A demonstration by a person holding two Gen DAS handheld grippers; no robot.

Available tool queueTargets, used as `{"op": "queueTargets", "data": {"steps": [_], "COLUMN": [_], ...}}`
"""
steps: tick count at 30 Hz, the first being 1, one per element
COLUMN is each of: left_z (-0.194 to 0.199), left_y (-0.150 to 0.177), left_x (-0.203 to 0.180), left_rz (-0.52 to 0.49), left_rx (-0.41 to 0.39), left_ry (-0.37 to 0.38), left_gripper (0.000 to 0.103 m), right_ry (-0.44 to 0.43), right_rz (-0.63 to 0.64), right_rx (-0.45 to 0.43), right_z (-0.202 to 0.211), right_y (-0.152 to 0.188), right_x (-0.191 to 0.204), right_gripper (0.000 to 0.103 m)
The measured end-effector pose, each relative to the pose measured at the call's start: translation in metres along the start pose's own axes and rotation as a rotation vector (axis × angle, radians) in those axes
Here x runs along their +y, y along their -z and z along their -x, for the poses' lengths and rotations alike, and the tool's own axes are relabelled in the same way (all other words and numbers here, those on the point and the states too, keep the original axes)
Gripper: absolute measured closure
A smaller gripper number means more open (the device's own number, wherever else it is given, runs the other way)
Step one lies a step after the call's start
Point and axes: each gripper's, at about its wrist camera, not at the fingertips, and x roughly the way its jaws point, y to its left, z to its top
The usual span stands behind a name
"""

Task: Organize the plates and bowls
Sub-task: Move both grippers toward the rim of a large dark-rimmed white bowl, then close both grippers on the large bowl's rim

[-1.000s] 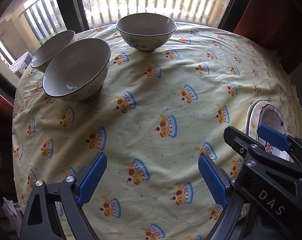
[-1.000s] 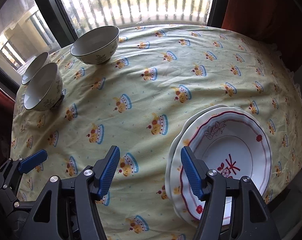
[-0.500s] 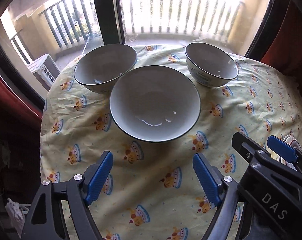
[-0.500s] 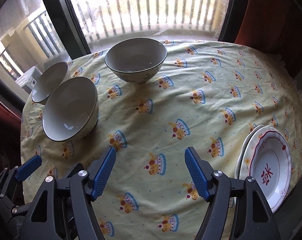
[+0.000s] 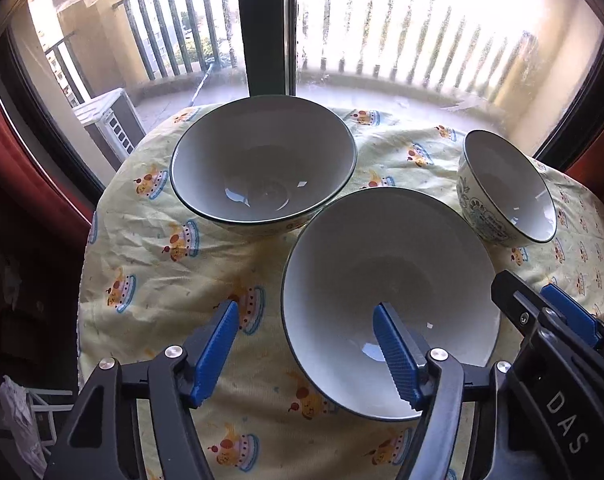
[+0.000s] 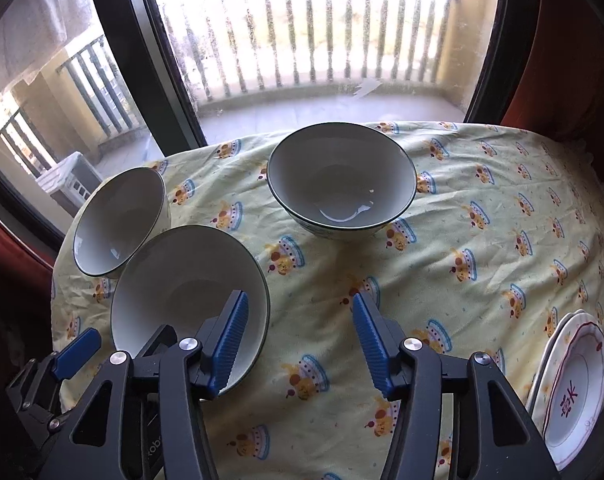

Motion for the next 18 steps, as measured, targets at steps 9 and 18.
{"op": "queueTargets", "data": {"steps": [9, 18], "left_z": [-0.022, -0.028], "left_y": [-0.009, -0.013], "left_x": [0.0, -0.004], "left_rz": [-0.011, -0.019], "left_rx": [0.037, 0.065], "left_ry": [0.002, 0.008], "left_gripper": [0.061, 0.076], "right_ry": [-0.037, -0.029], "right_rz": [0.015, 0.055], "right_rx": [0.043, 0.05], "right_z": [-0.032, -0.041], "right_y": [-0.011, -0.016], "right_x": [0.012, 0.023], "right_gripper": [0.075, 0.082]}}
